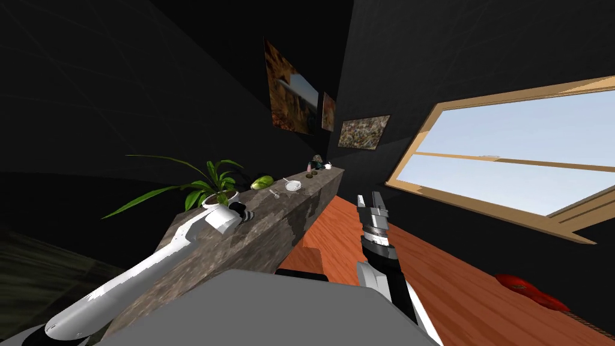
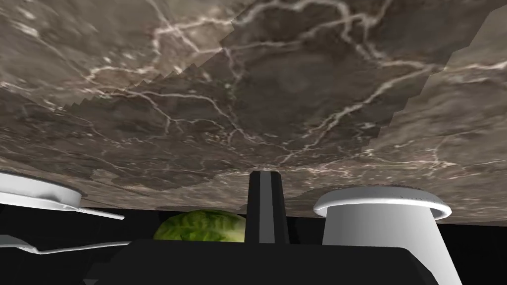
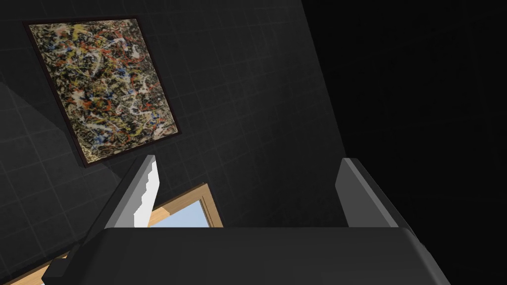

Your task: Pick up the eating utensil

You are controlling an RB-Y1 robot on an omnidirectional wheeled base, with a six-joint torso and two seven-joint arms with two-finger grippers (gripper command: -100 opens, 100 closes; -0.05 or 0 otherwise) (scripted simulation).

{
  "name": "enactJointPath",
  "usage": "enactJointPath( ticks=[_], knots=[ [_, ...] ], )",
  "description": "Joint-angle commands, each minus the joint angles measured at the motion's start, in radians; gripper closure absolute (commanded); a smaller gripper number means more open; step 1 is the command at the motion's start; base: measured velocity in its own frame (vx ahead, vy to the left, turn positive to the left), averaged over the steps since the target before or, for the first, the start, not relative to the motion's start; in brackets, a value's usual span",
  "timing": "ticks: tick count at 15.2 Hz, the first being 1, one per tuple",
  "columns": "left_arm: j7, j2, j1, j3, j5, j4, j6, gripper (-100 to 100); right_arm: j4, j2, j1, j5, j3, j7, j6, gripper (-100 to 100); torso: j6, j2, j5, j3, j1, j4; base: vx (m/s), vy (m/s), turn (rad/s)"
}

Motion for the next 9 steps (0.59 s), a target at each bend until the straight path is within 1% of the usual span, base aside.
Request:
enactJointPath(
  ticks=[1,4,5,6,7,8,9],
  knots=[
    [0.022,0.014,-0.015,0.029,0.004,-0.016,-0.022,-100,0.0,0.0,0.0,0.0,0.0,0.0,0.0,0,0.0,0.0,0.0,0.0,0.0,0.0,-0.053,-0.188,0.017],
    [0.042,0.046,-0.047,0.082,0.023,-0.04,-0.018,-100,0.0,0.0,0.0,0.0,0.0,0.0,0.0,0,0.001,-0.001,-0.002,0.0,-0.007,0.0,-0.012,-0.22,-0.056],
    [0.043,0.053,-0.052,0.091,0.028,-0.044,-0.013,-100,0.0,0.0,0.0,0.0,0.0,0.0,0.0,0,0.001,-0.002,-0.002,-0.001,-0.008,0.0,0.05,-0.185,-0.073],
    [0.044,0.066,-0.06,0.109,0.041,-0.05,0.0,-100,0.0,0.0,0.0,0.0,0.0,0.0,0.0,0,0.001,-0.004,-0.002,-0.002,-0.007,-0.001,0.089,-0.173,-0.114],
    [0.043,0.072,-0.063,0.117,0.049,-0.052,0.008,-100,0.0,0.0,0.0,0.0,0.0,0.0,0.0,0,0.001,-0.007,-0.002,-0.003,-0.006,-0.001,0.123,-0.157,-0.129],
    [0.04,0.084,-0.068,0.133,0.064,-0.055,0.027,-100,0.0,0.0,0.0,0.0,0.0,0.0,0.0,0,0.001,-0.009,-0.002,-0.005,-0.005,-0.002,0.159,-0.137,-0.142],
    [0.038,0.089,-0.071,0.14,0.072,-0.054,0.038,-100,0.0,0.0,0.0,0.0,0.0,0.0,0.0,0,0.001,-0.012,-0.001,-0.006,-0.003,-0.002,0.167,-0.101,-0.14]
  ],
)
